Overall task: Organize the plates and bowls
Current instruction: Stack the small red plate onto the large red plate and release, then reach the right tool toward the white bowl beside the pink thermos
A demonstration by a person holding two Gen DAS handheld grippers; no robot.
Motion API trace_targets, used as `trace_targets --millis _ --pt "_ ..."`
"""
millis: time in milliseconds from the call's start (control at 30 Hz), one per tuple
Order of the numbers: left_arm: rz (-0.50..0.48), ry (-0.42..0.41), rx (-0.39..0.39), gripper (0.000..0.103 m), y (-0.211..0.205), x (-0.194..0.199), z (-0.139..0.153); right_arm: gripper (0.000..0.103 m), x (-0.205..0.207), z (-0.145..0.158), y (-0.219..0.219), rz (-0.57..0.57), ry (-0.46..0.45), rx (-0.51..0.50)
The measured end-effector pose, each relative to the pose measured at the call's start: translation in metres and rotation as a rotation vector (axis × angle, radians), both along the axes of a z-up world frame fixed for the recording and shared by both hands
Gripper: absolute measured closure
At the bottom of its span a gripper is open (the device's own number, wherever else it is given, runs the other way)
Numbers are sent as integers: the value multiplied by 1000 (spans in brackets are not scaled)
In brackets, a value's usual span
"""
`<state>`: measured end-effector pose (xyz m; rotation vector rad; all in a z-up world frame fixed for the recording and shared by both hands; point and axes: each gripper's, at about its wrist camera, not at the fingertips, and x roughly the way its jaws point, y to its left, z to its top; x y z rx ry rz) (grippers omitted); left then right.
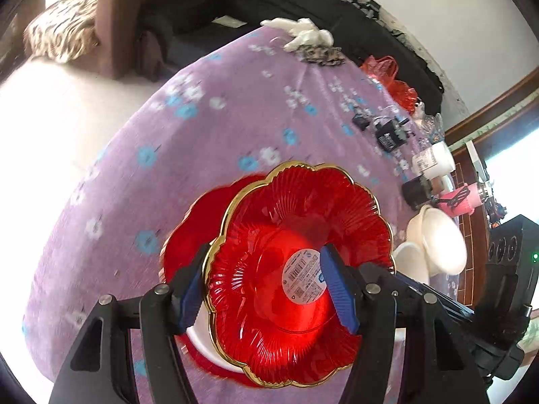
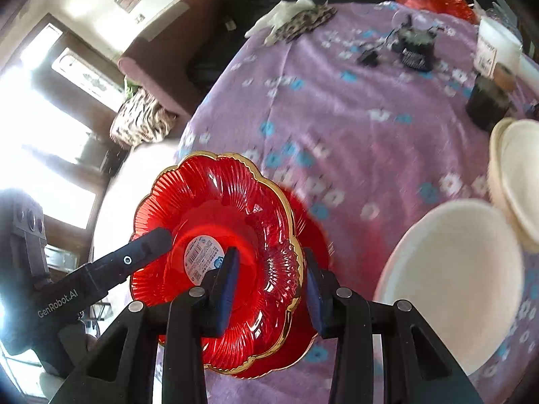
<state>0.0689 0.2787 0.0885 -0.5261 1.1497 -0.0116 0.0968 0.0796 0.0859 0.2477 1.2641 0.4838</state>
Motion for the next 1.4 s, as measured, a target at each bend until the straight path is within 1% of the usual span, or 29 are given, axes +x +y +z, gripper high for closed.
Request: trace_targets --millis 133,233,300,367,433,533,633,700,800,867,967,1067,1100,1167,1233,1333,1400 --pt "20 29 -22 40 11 -13 -14 62 -7 -13 8 12 25 0" --pt "21 30 -27 40 14 -19 -17 60 -10 -21 9 11 39 6" --pt "19 29 -32 40 14 -21 -18 59 -9 -23 9 4 33 12" --pt "14 23 -33 40 12 -21 -17 55 -8 -23 9 2 26 25" --pt "8 21 -40 40 12 -22 -18 49 -10 -21 9 0 18 38" --pt "16 16 -34 38 13 -24 -18 39 -15 -13 11 9 -20 34" --pt "34 -6 -16 38 17 -29 -17 33 -19 -5 11 22 -67 36" --pt "53 -24 -16 38 22 -32 -16 31 -22 -2 12 26 -88 36" --pt "72 -55 -30 38 26 -41 -10 31 -27 1 11 24 -132 3" --pt "76 -91 -28 37 27 -53 -1 31 -31 3 5 5 -160 3" --pt "74 -151 -6 32 22 -71 14 31 -38 12 -13 -37 -206 52" --pt "48 -226 48 30 7 -90 30 31 -55 29 -43 -78 -280 88" --pt "38 -248 69 28 0 -95 34 31 -61 34 -52 -88 -302 86" --pt "20 -320 129 23 -16 -108 46 30 -75 41 -74 -117 -351 81" --pt "-1 -392 186 19 -34 -119 58 25 -90 46 -105 -170 -396 60" --pt "-34 -484 244 13 -60 -133 71 22 -107 48 -151 -248 -431 28" --pt "-62 -536 263 12 -78 -141 76 21 -118 43 -186 -317 -433 3"
